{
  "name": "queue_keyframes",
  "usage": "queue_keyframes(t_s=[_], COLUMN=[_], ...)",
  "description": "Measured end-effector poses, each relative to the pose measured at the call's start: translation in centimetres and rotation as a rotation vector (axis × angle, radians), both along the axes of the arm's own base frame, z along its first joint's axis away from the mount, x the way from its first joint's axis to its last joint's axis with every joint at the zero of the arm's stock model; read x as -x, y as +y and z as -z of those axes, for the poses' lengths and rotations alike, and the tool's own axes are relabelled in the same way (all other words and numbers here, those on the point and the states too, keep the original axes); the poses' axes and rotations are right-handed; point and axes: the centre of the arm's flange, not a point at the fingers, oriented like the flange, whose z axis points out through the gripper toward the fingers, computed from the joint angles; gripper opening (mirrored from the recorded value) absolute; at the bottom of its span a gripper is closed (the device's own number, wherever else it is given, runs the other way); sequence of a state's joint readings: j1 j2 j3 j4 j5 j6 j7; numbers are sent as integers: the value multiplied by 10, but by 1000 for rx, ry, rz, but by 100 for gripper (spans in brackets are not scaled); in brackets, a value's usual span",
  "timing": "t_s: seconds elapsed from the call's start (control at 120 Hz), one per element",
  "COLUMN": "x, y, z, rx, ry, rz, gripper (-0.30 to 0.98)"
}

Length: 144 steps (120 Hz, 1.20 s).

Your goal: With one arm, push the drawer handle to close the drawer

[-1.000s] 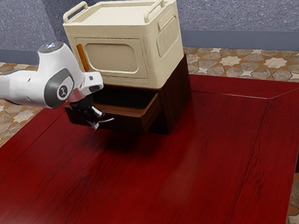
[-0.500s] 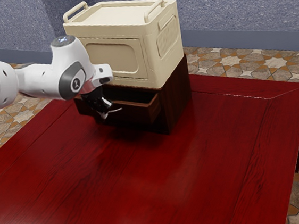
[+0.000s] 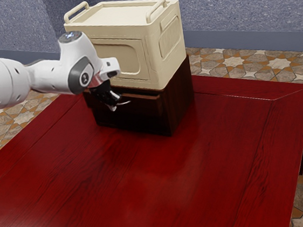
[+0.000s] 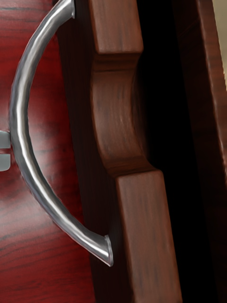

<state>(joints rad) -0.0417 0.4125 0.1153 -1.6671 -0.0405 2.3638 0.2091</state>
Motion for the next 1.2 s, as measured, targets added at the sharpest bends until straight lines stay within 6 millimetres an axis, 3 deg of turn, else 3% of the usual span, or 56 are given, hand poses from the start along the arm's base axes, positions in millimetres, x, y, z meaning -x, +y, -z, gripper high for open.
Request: queue_keyframes(t_s=[0.475,0.7,0.75,0.8,0.85,0.9,0.942,1.017,1.2], x=[-20,-15,16,71,112,133,144,153,156], y=[-8,-8,-9,-8,-3,-3,-15,-27,-25], z=[-1,0,-25,-78,-148,-216,-246,-256,-238], rx=[-2,9,18,35,48,45,40,35,32], ry=[-27,-20,-17,-25,-50,-80,-69,1,153], rz=[25,28,26,17,7,6,27,41,16], gripper=[-10,-10,-6,5,16,27,34,44,57])
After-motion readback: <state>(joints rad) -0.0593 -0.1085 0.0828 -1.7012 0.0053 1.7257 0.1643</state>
